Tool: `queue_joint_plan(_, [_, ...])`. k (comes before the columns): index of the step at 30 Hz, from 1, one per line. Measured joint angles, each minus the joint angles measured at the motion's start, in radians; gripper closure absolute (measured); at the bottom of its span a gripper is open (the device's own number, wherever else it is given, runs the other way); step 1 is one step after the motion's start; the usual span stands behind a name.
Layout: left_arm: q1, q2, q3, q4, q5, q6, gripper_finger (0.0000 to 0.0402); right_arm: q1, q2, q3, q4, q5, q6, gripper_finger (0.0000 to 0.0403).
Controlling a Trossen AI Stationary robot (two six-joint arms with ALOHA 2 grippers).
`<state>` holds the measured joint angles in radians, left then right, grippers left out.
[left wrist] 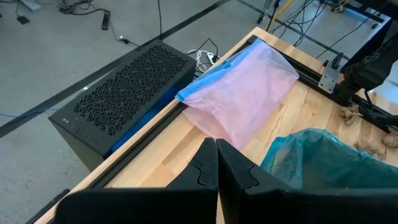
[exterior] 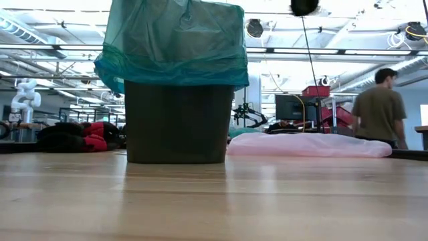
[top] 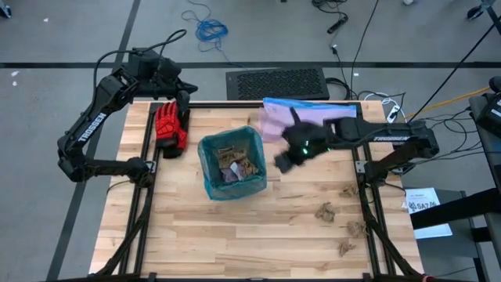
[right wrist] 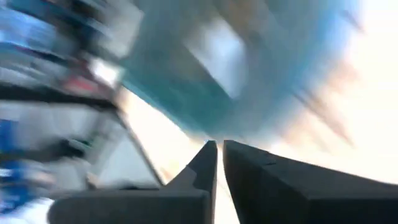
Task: Place trash/remove bag and relplace
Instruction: Put the brown napkin into the black trash bin
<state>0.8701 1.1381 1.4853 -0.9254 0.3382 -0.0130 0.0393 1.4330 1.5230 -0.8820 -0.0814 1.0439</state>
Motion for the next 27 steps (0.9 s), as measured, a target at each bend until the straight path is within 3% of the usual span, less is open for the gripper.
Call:
queue_joint_plan(5, [0.0, 0.0, 0.0, 0.0, 0.0, 0.002, 0.0402, 0.14, 0.012, -0.001, -0.448, -0.003, 0.15, 0.0326])
queue_joint_plan(8, [0.0, 0.0, 0.0, 0.001, 0.0, 0.008, 0.0402, 0.221, 0.023, -0.033, -0.556, -0.008, 0.22, 0.0279])
queue_joint_plan(17, [0.0, 0.01, 0.0, 0.005, -0.001, 0.022, 0.0402, 0.371, 0.023, -0.312, -0.46, -0.067, 0.456, 0.0152])
queue_joint_plan(22, [0.0, 0.012, 0.0, 0.005, -0.001, 0.021, 0.0402, 0.429, 0.023, -0.48, -0.324, -0.116, 0.547, 0.0123])
queue_joint_plan(27, [0.0, 0.012, 0.0, 0.004, -0.001, 0.02, 0.0402, 0.46, 0.023, -0.638, -0.073, -0.13, 0.638, 0.012])
